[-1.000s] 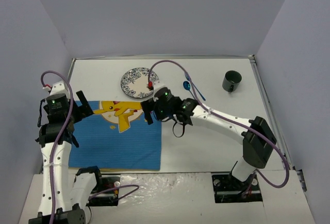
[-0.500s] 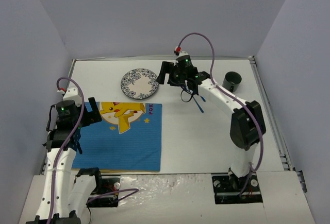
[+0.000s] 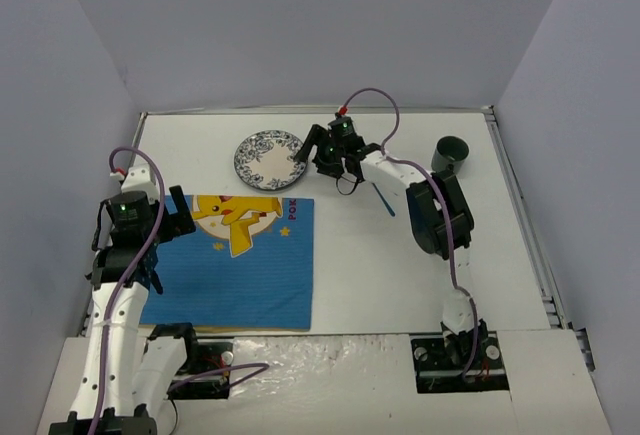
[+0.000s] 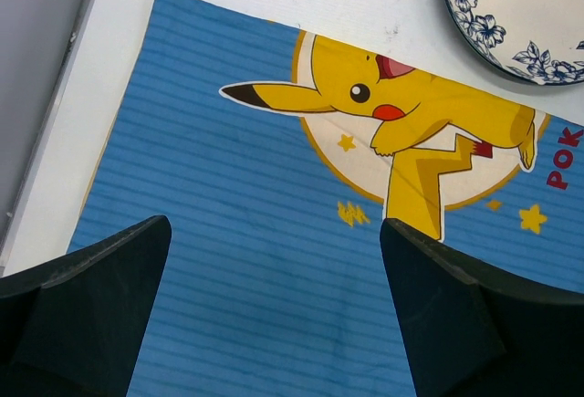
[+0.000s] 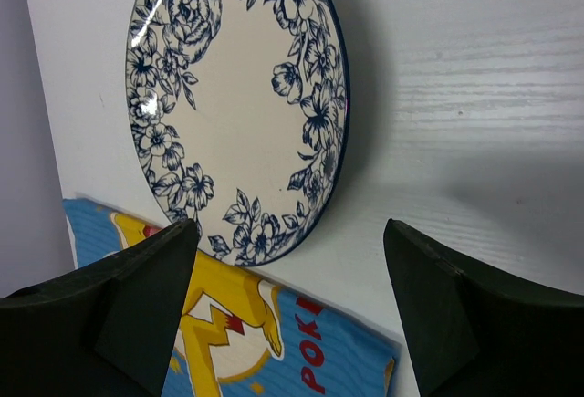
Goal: Set the dinner table for one person
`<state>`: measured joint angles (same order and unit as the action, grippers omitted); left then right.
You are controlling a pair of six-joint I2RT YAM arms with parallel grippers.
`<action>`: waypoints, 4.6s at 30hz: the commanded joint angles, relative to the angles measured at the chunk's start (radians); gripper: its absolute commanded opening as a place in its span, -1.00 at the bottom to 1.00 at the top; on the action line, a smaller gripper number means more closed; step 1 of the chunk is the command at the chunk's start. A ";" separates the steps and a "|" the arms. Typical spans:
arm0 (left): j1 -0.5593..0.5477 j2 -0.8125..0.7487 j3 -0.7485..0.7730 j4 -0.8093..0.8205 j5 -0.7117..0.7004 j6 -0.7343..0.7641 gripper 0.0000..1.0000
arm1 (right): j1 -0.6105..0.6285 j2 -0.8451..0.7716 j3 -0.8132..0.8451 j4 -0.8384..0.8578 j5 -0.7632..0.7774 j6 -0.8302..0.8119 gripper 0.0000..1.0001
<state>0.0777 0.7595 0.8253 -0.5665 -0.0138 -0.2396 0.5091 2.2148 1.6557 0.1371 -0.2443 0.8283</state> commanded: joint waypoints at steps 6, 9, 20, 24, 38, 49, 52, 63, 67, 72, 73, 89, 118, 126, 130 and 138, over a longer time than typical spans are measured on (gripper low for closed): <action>-0.016 0.015 0.026 0.053 -0.040 -0.007 0.94 | -0.006 0.076 0.073 0.149 -0.032 0.126 0.54; -0.016 0.014 0.028 0.056 -0.040 -0.006 0.94 | -0.007 0.094 0.069 0.168 -0.033 0.143 0.52; -0.017 0.014 0.028 0.054 -0.033 -0.006 0.94 | 0.000 0.151 0.007 0.286 -0.041 0.252 0.36; -0.018 0.014 0.028 0.051 -0.034 -0.006 0.94 | 0.000 0.164 -0.011 0.304 -0.029 0.283 0.27; -0.018 0.011 0.026 0.051 -0.030 -0.006 0.94 | -0.001 0.199 -0.047 0.348 -0.015 0.315 -0.13; -0.018 0.009 0.025 0.049 -0.029 -0.006 0.94 | -0.004 0.214 -0.074 0.419 -0.039 0.359 -0.64; -0.018 0.009 0.025 0.050 -0.027 -0.006 0.94 | -0.004 0.207 -0.085 0.440 -0.046 0.371 -0.86; -0.019 0.006 0.025 0.051 -0.021 -0.013 0.94 | -0.014 0.107 -0.165 0.623 -0.117 0.440 -1.00; -0.023 0.004 0.031 0.043 -0.017 -0.025 0.94 | -0.013 0.034 -0.198 0.679 -0.157 0.435 -1.00; -0.024 0.012 0.105 -0.019 -0.003 -0.042 0.94 | -0.012 -0.076 -0.248 0.688 -0.218 0.368 -1.00; -0.025 0.012 0.132 -0.040 0.000 -0.045 0.94 | -0.009 -0.097 -0.255 0.682 -0.226 0.358 -1.00; -0.024 -0.026 0.331 -0.253 0.096 -0.053 0.94 | 0.201 -0.244 -0.324 0.537 -0.352 0.088 -1.00; -0.024 -0.063 0.305 -0.288 0.105 -0.047 0.94 | 0.376 -0.122 -0.343 0.621 -0.414 0.097 -1.00; -0.024 -0.062 0.304 -0.285 0.107 -0.047 0.94 | 0.378 -0.091 -0.363 0.628 -0.409 0.075 -1.00; -0.024 -0.062 0.301 -0.283 0.107 -0.049 0.94 | 0.378 -0.070 -0.364 0.603 -0.400 0.044 -1.00; -0.024 -0.068 0.289 -0.283 0.105 -0.052 0.94 | 0.373 -0.076 -0.360 0.459 -0.329 -0.077 -0.41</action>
<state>0.0582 0.6895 1.1146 -0.8874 0.0864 -0.2848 0.8845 2.1905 1.2617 0.5717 -0.5818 0.8356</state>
